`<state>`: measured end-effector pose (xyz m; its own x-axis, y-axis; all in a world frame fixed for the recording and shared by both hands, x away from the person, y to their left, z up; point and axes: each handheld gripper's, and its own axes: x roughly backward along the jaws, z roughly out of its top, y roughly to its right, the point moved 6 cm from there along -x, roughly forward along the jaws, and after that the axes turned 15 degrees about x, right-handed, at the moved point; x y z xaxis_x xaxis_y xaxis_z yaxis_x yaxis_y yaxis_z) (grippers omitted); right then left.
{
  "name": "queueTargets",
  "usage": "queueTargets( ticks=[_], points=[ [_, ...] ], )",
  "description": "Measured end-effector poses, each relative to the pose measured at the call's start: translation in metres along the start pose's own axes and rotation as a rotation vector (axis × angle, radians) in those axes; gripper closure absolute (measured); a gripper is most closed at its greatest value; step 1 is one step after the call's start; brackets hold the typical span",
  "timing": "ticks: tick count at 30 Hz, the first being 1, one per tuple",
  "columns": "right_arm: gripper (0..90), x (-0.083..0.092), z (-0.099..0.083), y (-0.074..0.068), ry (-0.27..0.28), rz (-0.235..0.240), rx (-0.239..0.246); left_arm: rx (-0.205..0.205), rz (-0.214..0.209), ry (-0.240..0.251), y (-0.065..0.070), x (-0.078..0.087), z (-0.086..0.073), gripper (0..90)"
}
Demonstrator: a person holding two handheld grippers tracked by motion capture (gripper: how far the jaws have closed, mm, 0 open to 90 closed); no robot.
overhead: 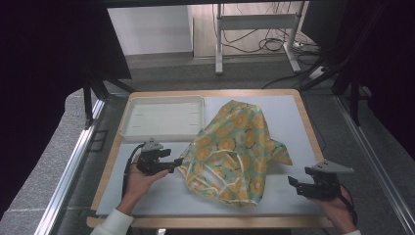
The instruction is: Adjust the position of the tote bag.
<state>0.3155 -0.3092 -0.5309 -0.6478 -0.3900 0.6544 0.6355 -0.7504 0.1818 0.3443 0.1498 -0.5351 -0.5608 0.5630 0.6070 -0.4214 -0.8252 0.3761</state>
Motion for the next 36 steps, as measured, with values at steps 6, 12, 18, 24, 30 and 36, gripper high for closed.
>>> queueTargets(
  ticks=[6,12,18,24,30,36],
  points=[
    [24.5,-0.003,-0.004,0.001,-0.015,0.003,0.001,-0.003,0.006,-0.003,-0.001,0.000,0.000,34.8],
    [24.3,-0.004,-0.004,-0.003,-0.017,0.004,0.013,0.003,0.007,0.006,0.000,0.005,0.004,35.0],
    [24.3,-0.001,0.000,-0.010,-0.007,0.007,0.030,-0.017,0.007,0.011,0.009,0.014,0.003,34.9],
    [24.3,0.002,-0.003,-0.012,-0.018,0.001,0.037,0.014,-0.008,0.024,0.007,0.016,0.012,34.9],
    [24.3,0.005,-0.007,-0.012,-0.024,-0.008,0.026,0.069,-0.045,0.029,0.004,0.017,0.018,35.6],
    [24.3,0.006,-0.007,-0.015,-0.027,-0.010,0.028,0.027,-0.046,0.027,0.011,0.017,0.020,36.2]
  ],
)
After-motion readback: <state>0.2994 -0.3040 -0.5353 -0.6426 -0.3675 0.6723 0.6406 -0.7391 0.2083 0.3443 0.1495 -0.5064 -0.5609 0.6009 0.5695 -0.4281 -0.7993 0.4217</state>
